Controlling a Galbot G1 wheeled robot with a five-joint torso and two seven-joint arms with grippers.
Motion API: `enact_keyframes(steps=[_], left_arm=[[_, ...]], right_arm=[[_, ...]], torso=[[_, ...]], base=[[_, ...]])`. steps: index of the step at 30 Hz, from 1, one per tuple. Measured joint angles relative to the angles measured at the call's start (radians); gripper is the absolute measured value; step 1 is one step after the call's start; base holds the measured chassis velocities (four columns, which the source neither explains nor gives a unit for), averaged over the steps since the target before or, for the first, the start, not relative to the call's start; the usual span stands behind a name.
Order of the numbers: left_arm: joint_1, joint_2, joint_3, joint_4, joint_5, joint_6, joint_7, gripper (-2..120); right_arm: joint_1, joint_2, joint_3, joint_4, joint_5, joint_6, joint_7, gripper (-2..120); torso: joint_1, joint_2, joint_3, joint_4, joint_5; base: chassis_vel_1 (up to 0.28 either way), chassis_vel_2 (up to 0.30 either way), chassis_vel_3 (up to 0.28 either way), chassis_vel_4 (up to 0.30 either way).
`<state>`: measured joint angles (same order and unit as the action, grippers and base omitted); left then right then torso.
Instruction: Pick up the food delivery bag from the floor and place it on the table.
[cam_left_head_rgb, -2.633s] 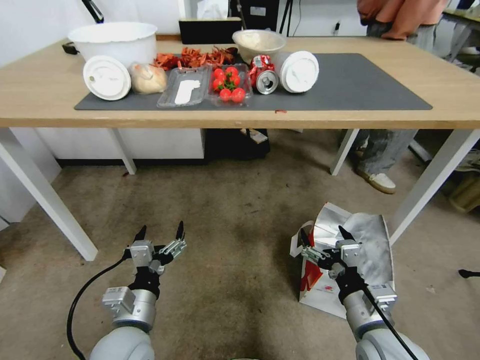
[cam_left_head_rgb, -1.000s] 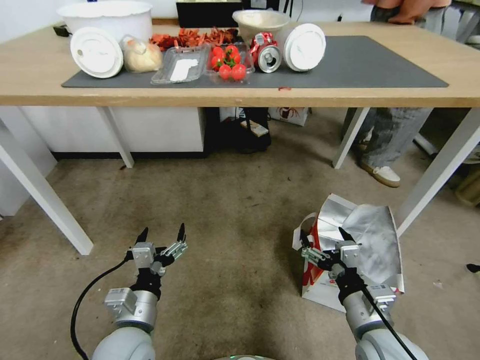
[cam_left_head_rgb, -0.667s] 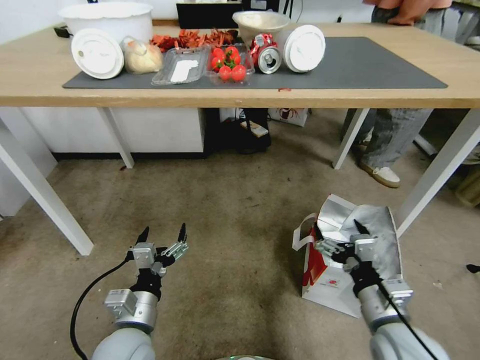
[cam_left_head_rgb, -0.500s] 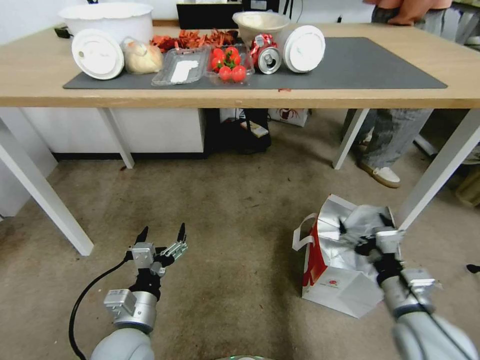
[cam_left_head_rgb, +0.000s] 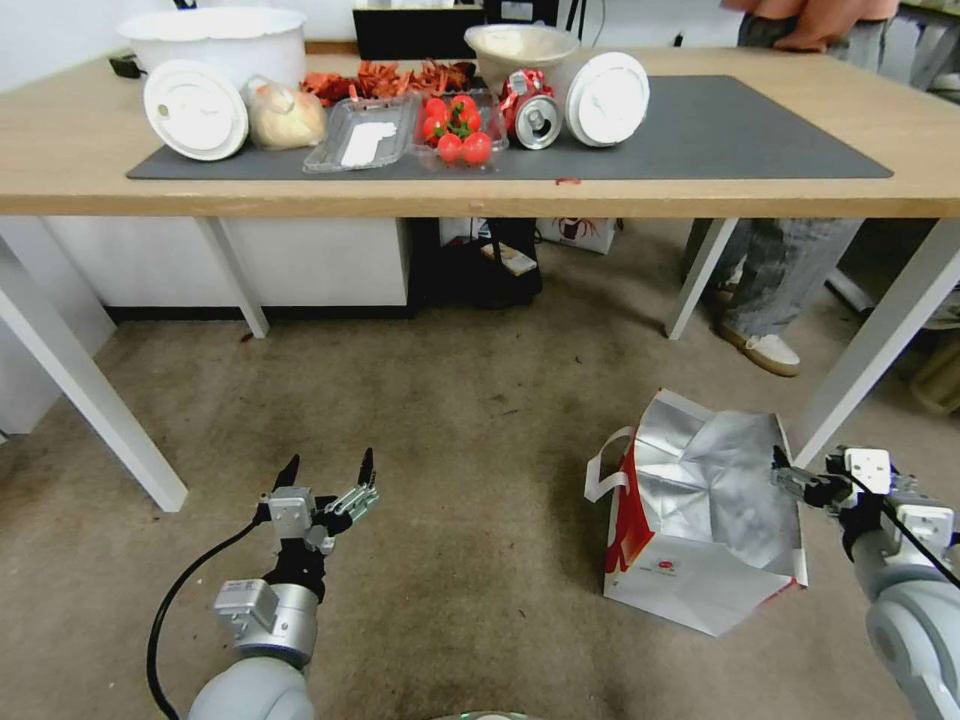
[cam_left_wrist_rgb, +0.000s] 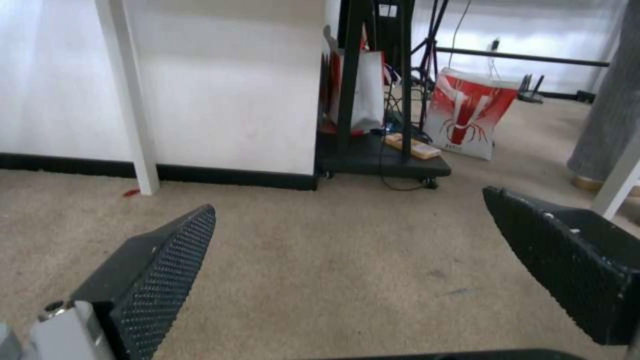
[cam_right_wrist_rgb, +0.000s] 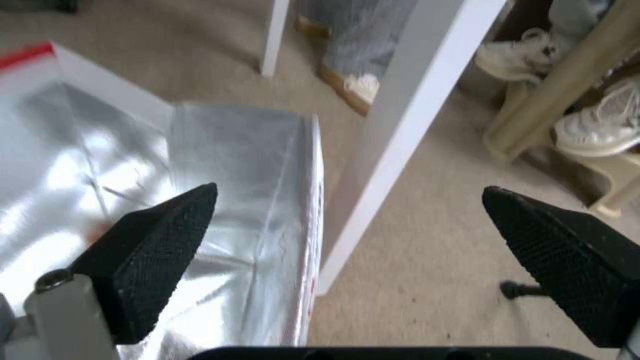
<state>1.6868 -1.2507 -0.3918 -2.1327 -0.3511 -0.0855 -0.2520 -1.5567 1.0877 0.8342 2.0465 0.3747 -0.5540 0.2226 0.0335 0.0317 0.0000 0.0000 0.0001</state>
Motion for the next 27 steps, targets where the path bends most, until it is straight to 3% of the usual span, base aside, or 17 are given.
enact_keyframes(steps=[16, 22, 27], left_arm=[[-0.002, -0.006, 0.006, 0.011, 0.005, -0.01, -0.008, 100], [-0.002, -0.005, 0.006, 0.01, 0.003, -0.015, -0.012, 100], [0.0, -0.004, 0.005, 0.008, 0.003, -0.018, -0.014, 100]], right_arm=[[-0.016, 0.063, -0.057, -0.064, -0.06, 0.036, -0.004, 100], [-0.034, 0.084, -0.064, -0.119, -0.081, 0.143, -0.069, 100], [-0.041, 0.093, -0.067, -0.121, -0.108, 0.152, -0.074, 100]], torso=[[0.0, 0.001, 0.0, 0.0, -0.0002], [0.0, 0.001, 0.0, 0.0, 0.0], [0.0, 0.001, 0.0, 0.0, -0.0001]], base=[[0.0, 0.0, 0.0, 0.0], [0.0, 0.0, 0.0, 0.0], [0.0, 0.0, 0.0, 0.0]])
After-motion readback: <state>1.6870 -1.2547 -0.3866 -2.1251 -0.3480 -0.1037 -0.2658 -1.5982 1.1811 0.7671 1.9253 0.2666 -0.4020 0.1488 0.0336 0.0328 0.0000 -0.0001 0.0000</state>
